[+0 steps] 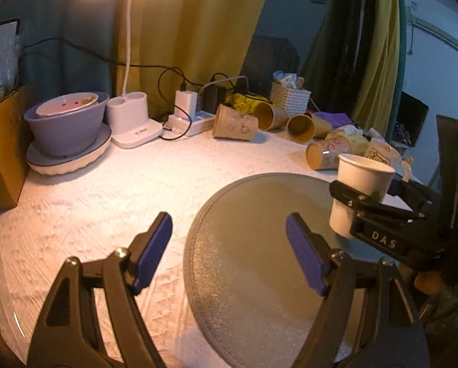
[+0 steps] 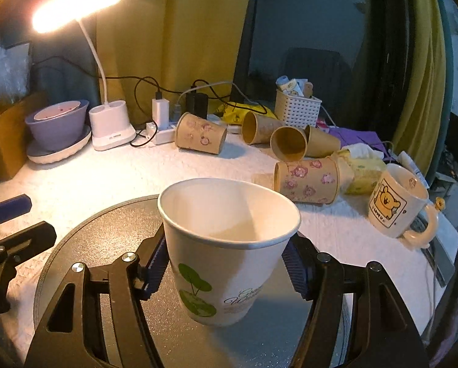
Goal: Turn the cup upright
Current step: 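Lower the cup opening-up onto the gray tray with the right tool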
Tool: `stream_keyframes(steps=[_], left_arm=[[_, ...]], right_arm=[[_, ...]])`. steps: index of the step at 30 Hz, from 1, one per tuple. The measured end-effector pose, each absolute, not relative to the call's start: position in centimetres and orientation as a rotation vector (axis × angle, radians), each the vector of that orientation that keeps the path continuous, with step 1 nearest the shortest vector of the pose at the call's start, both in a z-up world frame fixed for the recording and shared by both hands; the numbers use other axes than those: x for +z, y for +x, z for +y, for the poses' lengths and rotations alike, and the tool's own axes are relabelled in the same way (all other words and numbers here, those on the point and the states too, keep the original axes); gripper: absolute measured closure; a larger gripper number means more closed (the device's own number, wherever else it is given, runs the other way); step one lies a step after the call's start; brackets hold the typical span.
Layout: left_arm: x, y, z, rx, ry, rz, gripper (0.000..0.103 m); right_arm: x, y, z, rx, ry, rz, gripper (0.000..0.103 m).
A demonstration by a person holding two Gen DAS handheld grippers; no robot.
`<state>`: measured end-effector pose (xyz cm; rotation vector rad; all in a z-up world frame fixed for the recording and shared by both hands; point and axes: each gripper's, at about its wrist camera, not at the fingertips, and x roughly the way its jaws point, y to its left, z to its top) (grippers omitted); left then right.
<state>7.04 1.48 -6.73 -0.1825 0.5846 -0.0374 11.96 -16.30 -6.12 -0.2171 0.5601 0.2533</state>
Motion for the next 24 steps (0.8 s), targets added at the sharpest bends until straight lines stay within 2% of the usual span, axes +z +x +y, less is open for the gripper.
stream_keyframes(steps=[18, 21, 24], left_arm=[[-6.5, 7.2, 1.0, -0.033, -0.160, 0.582, 0.025], [-6.5, 7.3, 0.9, -0.034, -0.157, 0.584, 0.025], [-6.6, 7.3, 0.9, -0.035, -0.156, 0.584, 0.025]], right_arm=[[-6.3, 10.6, -17.3, 0.216, -0.183, 0.557, 0.033], [-6.6, 10.5, -17.6, 0.214, -0.171, 0.568, 0.025], [-6.7, 10.4, -17.9, 0.210, -0.163, 0.572, 0.024]])
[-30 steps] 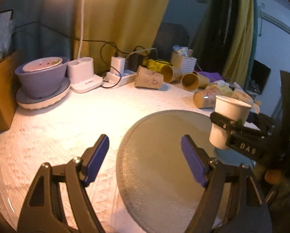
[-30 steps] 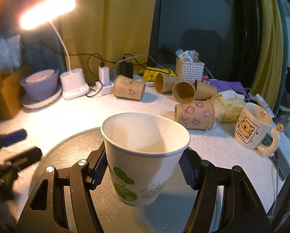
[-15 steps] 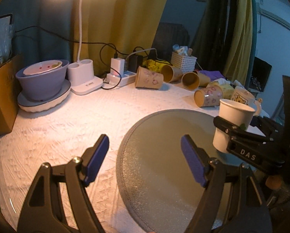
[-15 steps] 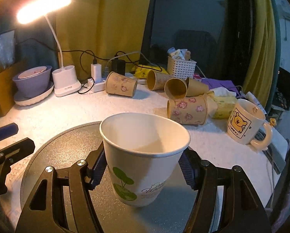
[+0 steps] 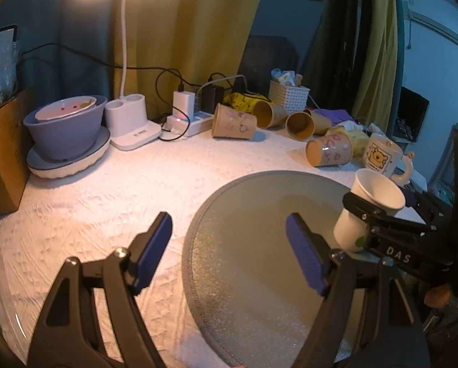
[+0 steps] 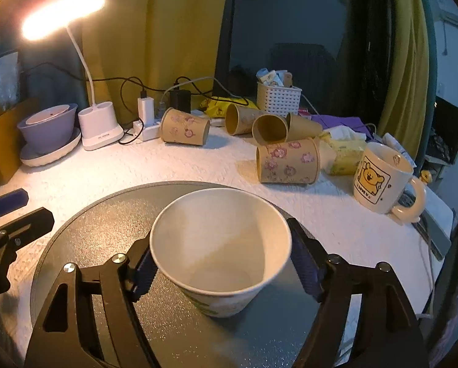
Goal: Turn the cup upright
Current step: 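Lower the cup opening-up onto the gray tray with the right tool, then open the right tool and pull it back from the cup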
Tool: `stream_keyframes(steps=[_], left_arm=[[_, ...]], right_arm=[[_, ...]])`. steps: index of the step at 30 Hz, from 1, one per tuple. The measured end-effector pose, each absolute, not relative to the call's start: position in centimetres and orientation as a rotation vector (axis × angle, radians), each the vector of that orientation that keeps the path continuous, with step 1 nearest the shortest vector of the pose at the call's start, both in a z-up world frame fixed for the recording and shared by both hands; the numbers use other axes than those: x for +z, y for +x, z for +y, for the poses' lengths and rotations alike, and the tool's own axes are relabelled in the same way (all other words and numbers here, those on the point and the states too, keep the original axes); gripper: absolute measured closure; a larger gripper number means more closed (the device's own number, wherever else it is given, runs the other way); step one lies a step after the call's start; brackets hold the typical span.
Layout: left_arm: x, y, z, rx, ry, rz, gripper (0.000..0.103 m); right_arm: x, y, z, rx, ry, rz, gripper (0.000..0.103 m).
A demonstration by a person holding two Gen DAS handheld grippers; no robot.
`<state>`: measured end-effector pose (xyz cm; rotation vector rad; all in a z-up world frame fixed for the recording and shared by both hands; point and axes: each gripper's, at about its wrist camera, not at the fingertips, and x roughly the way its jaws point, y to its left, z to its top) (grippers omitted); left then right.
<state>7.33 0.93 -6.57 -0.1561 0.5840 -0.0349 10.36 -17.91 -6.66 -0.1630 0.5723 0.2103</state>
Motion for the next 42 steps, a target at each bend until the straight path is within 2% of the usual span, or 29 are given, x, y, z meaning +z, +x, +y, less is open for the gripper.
stream_keyframes(steps=[39, 40, 41, 42], left_arm=[[-3.2, 2.3, -3.7, -0.148, -0.008, 0.388, 0.025], [-3.0, 2.1, -3.8, -0.156, -0.008, 0.384, 0.024], [-2.8, 1.8, -4.1, -0.167, -0.004, 0.380, 0.016], [-2.6, 1.6, -4.3, -0.183, -0.001, 0.374, 0.012]], right_arm=[[-3.5, 1.0, -21.3, 0.177, -0.096, 0.519, 0.024], [-3.3, 0.7, -21.3, 0.173, -0.095, 0.514, 0.024], [-3.2, 0.3, -21.4, 0.169, -0.094, 0.509, 0.024], [-3.0, 0.1, -21.4, 0.165, -0.093, 0.504, 0.024]])
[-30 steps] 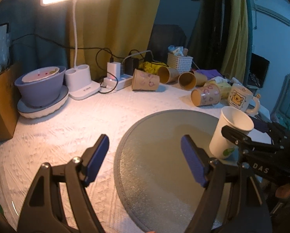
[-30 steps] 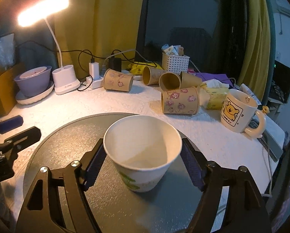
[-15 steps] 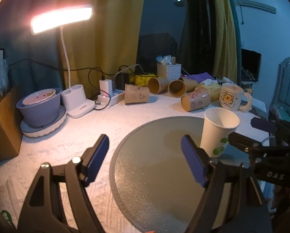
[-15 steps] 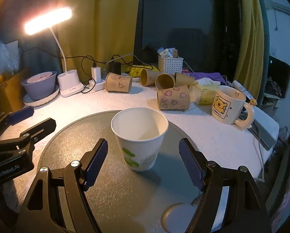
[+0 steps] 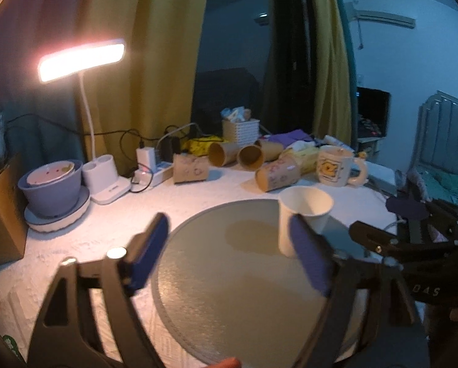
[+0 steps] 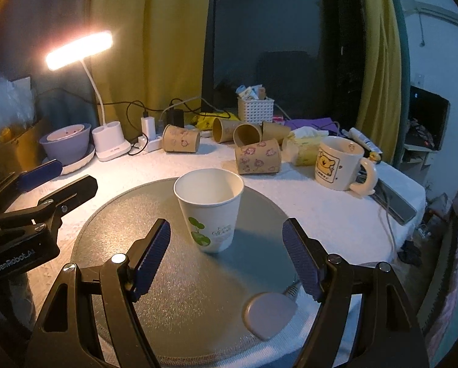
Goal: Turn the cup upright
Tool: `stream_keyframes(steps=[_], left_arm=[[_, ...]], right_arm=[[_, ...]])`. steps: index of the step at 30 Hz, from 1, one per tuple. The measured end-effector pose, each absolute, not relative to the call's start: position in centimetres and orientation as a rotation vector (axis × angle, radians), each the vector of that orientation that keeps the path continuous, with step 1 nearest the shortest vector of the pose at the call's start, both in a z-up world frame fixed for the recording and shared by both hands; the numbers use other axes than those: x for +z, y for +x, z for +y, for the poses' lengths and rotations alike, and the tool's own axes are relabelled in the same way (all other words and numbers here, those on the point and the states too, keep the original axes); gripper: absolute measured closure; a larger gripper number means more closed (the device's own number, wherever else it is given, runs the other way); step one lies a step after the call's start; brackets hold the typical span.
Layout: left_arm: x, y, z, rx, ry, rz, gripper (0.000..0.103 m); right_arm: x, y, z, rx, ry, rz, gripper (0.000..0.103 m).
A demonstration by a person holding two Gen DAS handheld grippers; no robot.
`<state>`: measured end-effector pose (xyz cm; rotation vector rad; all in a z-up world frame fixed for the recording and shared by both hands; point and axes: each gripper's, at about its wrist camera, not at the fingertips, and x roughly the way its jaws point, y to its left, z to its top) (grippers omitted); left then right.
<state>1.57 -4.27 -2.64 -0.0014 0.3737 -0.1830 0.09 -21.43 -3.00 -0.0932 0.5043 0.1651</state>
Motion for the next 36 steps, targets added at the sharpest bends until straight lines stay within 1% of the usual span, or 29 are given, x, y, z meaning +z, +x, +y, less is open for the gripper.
stream_keyframes(steps=[1, 22, 27, 36], left_arm=[[-2.5, 1.4, -4.4, -0.194, -0.002, 0.367, 0.011], [3.3, -3.7, -4.7, -0.229, 0.018, 0.185, 0.010], [4.6, -5.1, -4.8, -0.243, 0.028, 0.134, 0.007], [5.8, -6.3, -3.9, -0.224, -0.007, 0.087, 0.006]], right_arm=[[-2.8, -0.2, -21.5, 0.162, -0.093, 0.499, 0.024], [2.5, -5.5, -22.2, 0.125, -0.089, 0.354, 0.024], [3.6, -6.5, -22.2, 0.124, -0.089, 0.325, 0.024], [5.4, -8.0, -22.6, 0.105, -0.088, 0.271, 0.024]])
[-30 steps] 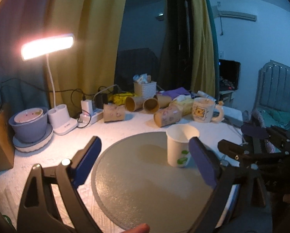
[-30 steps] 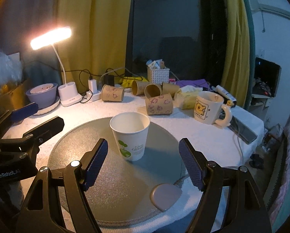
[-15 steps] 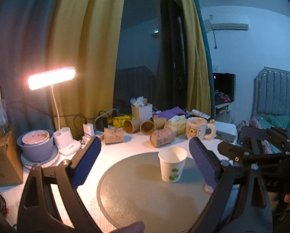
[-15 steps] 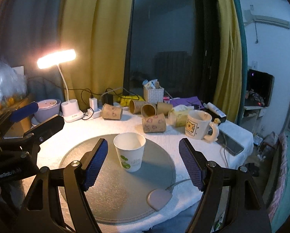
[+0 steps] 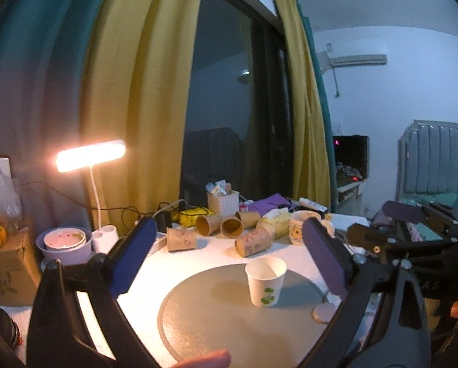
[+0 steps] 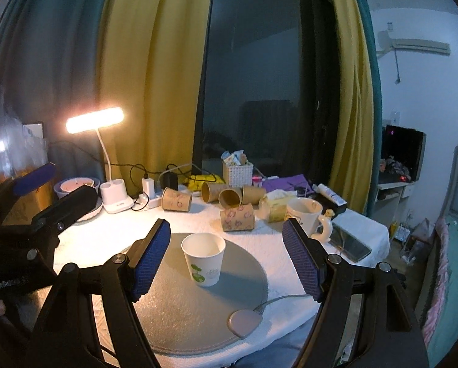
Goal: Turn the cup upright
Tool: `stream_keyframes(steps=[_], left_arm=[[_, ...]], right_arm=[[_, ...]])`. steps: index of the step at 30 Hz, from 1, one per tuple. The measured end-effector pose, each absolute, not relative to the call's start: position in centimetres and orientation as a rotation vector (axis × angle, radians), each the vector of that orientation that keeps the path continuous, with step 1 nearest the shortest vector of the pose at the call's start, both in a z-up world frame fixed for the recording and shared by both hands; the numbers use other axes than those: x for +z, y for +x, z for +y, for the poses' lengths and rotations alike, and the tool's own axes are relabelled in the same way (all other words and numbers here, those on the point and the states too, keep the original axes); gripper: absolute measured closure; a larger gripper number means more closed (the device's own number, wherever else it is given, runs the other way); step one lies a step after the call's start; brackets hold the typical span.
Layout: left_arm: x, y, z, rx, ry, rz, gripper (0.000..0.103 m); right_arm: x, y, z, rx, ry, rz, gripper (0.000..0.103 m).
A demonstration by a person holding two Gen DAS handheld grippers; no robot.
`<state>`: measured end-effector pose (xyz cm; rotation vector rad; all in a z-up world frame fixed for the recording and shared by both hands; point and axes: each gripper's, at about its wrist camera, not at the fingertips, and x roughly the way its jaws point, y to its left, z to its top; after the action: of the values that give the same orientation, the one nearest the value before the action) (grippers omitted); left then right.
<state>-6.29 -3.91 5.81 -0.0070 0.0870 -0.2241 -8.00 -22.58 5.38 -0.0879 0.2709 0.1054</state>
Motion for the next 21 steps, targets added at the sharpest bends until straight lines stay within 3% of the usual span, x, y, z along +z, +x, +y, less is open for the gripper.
stream_keyframes(steps=[21], left_arm=[[4.7, -5.1, -3.2, -0.197, -0.039, 0.127, 0.006]], right_arm=[[3.0, -5.7, -22.3, 0.132, -0.071, 0.354, 0.024]])
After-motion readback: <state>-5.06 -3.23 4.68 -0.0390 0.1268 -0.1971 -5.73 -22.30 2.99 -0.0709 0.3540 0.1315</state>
